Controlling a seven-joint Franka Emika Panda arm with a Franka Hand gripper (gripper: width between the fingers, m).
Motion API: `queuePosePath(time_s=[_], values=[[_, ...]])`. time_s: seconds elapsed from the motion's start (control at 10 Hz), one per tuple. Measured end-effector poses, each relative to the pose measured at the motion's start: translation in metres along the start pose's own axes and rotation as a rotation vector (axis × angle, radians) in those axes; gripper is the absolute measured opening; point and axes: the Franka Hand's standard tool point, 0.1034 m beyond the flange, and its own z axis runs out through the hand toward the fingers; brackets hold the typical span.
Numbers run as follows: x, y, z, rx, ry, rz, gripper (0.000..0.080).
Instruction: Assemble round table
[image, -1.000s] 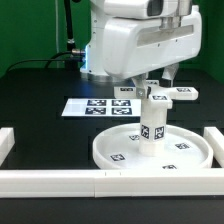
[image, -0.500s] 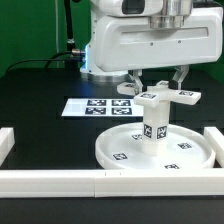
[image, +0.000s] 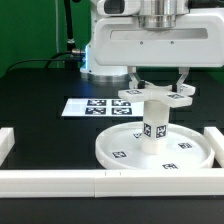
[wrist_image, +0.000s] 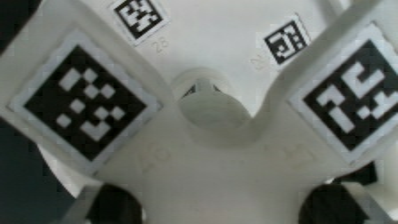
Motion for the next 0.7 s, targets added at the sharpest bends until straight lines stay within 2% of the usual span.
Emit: queuePosePath(time_s=[0.6,0.7], values=[[0.0002,0.0007,0.0004,0.022,-0.012,0.426,0.0442],[0.0003,0.0013,0.0005,0.038,-0.011,0.548,0.0442]])
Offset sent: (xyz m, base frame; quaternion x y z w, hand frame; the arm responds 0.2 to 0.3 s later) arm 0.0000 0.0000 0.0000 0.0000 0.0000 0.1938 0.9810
